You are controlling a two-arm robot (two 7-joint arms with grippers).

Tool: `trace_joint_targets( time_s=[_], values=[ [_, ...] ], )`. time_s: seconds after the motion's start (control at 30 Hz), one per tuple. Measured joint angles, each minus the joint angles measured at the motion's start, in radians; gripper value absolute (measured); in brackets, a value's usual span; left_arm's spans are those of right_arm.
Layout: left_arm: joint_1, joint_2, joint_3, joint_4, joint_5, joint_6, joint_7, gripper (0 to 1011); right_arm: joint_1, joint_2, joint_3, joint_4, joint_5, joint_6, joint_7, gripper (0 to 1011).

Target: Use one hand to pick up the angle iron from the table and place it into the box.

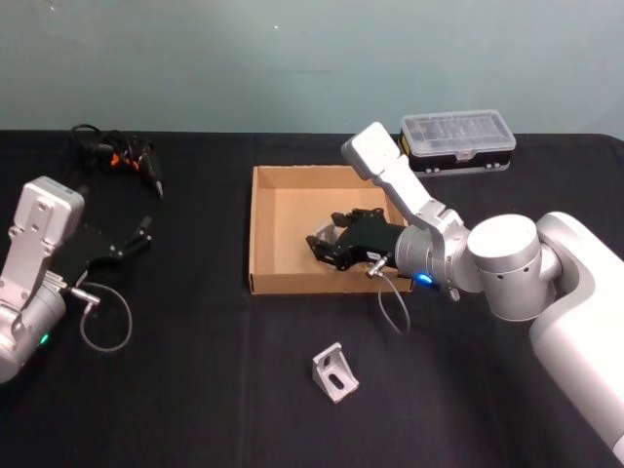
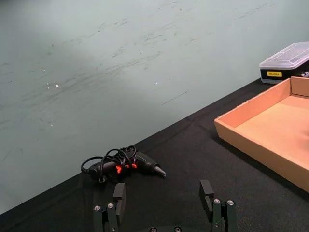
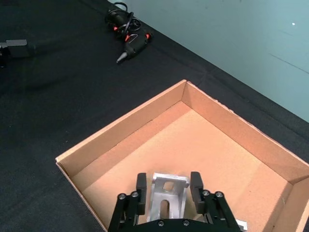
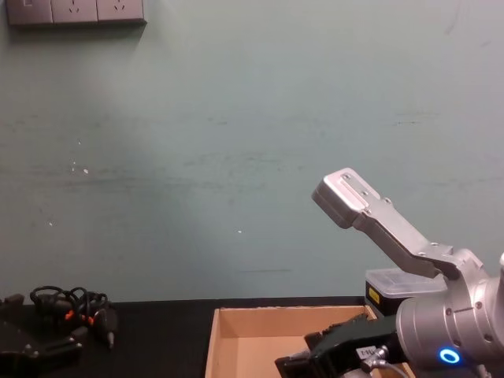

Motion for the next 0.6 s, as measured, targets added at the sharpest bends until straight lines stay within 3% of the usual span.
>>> trace_joint_targets(
  time_s=[0.4,0.6],
  values=[
    [0.000,0.000,0.000,0.000,0.000,0.000,0.000,1000,-0.017,0.004,0.019,-0.023,0.001,-0.022,-0.001,924],
    [0.000,0.000,0.000,0.000,0.000,0.000,0.000,1000,-0.044,0.015,0.037,-0.071,0.009,-0.027,-0.015,1004]
  ],
)
